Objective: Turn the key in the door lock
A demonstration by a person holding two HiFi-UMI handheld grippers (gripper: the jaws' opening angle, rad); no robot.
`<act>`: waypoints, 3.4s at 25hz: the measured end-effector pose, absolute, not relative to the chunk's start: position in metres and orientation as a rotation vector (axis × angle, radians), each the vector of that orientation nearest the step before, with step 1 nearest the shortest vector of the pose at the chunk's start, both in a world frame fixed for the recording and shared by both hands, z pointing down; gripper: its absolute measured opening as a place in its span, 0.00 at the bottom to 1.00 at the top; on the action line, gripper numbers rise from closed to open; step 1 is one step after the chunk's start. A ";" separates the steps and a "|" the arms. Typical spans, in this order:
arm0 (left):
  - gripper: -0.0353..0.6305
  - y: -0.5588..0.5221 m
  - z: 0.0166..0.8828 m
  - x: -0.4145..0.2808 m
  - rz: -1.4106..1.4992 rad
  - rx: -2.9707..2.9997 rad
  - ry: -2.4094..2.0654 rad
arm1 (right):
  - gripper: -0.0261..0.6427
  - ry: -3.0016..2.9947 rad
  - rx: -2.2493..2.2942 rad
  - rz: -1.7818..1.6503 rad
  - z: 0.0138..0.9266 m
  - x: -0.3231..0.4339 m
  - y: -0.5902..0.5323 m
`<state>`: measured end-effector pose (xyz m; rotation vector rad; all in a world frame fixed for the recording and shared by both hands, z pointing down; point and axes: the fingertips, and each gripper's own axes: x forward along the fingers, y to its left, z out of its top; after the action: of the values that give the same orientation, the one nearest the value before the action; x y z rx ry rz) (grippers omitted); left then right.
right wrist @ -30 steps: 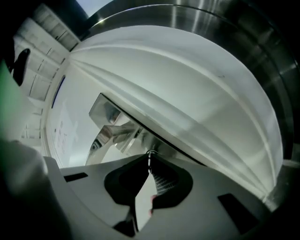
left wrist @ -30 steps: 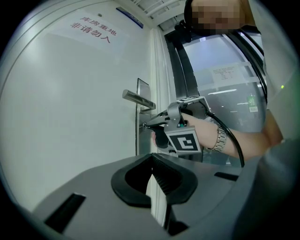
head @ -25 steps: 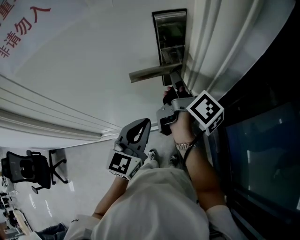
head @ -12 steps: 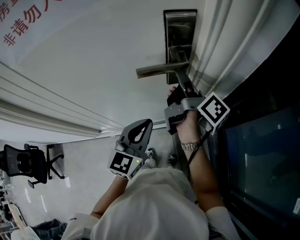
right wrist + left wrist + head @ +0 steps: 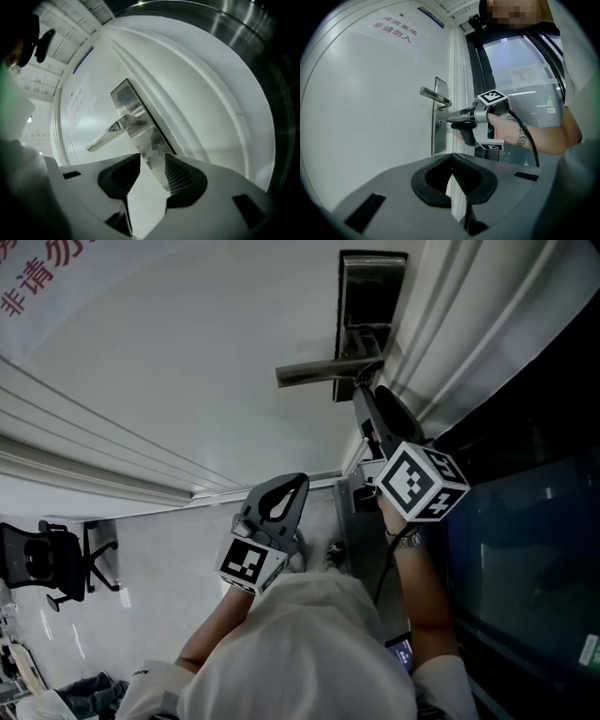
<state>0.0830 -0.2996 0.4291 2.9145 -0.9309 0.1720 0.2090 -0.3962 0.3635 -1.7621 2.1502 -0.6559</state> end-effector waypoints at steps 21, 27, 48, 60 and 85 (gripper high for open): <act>0.06 -0.299 0.433 0.084 0.163 2.907 -0.910 | 0.25 2.660 -2.644 1.276 0.368 0.192 -0.404; 0.06 -0.298 0.443 0.077 0.188 2.882 -0.915 | 0.24 2.683 -2.619 1.337 0.366 0.183 -0.408; 0.06 -0.301 0.441 0.066 0.160 2.880 -0.911 | 0.06 2.541 -2.697 0.917 0.363 0.188 -0.416; 0.06 -0.304 0.438 0.064 0.140 2.876 -0.916 | 0.06 2.313 -2.457 0.071 0.357 0.196 -0.418; 0.06 -0.307 0.437 0.052 0.116 2.842 -0.968 | 0.05 1.779 -1.660 -0.897 0.364 0.210 -0.417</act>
<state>0.0520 -0.3066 0.4374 2.8419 -0.9675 0.1157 0.2099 -0.4166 0.3638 -1.6605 1.7787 -0.8971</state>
